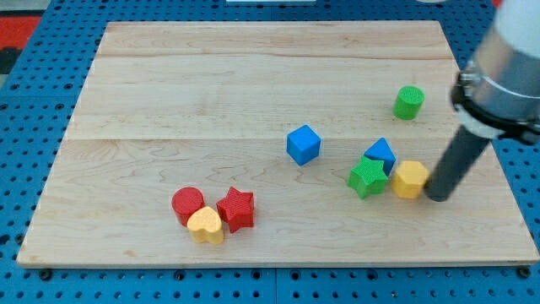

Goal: Nudge the yellow hexagon and the blue triangle a a bit left

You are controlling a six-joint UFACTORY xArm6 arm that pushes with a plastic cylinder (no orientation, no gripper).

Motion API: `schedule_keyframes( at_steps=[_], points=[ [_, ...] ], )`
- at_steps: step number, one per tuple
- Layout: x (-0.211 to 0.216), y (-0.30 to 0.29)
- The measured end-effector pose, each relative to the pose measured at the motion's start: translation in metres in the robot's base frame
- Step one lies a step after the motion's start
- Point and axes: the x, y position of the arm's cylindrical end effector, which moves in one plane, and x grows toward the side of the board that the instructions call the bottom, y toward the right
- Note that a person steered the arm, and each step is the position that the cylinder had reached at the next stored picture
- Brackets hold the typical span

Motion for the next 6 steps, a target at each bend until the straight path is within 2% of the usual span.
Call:
schedule_keyframes(
  at_steps=[2,4,6],
  points=[
    [-0.019,-0.096],
    [-0.019,-0.096],
    [-0.018,0.004]
  ],
)
